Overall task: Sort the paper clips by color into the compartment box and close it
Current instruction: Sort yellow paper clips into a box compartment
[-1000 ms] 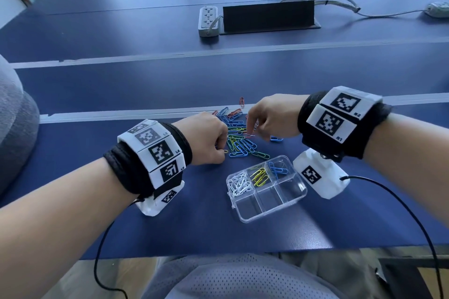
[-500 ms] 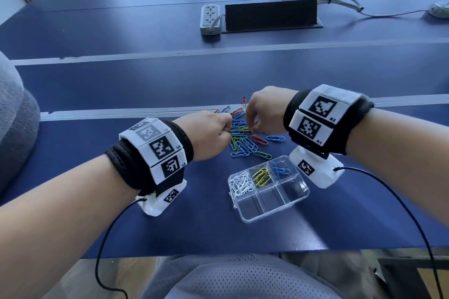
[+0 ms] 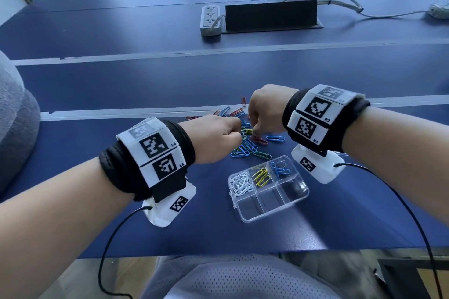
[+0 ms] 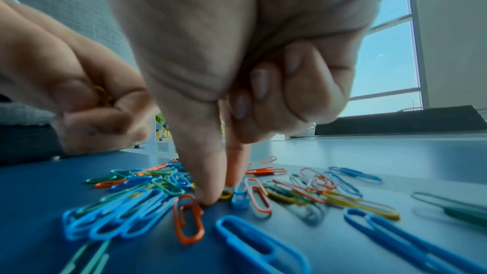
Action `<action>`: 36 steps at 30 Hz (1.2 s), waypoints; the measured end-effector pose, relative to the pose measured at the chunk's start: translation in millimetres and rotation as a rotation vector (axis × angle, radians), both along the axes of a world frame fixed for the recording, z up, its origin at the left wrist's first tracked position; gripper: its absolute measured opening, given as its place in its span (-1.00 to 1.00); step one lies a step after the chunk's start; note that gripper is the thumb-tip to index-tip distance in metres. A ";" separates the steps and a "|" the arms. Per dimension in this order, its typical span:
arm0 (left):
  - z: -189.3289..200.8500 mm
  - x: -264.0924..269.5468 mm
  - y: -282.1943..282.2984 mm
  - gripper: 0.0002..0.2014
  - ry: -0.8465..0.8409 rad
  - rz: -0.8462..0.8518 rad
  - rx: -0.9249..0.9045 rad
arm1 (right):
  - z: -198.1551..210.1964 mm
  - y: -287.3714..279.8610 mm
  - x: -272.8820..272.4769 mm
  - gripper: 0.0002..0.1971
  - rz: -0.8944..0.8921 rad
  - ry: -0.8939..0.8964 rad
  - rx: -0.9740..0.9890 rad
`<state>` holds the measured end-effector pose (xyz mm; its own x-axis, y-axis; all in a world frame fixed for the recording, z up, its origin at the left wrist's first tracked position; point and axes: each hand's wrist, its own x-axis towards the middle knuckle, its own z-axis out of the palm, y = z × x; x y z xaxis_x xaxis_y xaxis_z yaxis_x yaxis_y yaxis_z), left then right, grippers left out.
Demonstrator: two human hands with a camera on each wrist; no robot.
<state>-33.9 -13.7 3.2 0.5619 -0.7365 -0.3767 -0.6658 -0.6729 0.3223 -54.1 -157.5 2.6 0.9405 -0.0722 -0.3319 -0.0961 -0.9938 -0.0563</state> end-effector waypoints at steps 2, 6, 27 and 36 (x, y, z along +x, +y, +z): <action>4.9 -6.7 -1.8 -0.90 0.007 -0.046 0.016 | 1.2 0.3 0.4 -0.81 0.004 0.006 -0.010; 15.9 -25.3 -7.2 -0.92 0.054 -0.200 -0.058 | -1.6 -0.4 0.8 -0.80 0.022 0.014 -0.011; 9.3 -37.6 -17.1 -0.61 -0.041 -0.339 -0.129 | 10.5 -20.6 -16.9 -0.78 -0.075 0.117 0.281; 4.7 -18.1 5.0 -0.88 0.056 -0.168 -0.367 | 23.6 -18.3 -35.2 -0.84 -0.047 0.246 0.499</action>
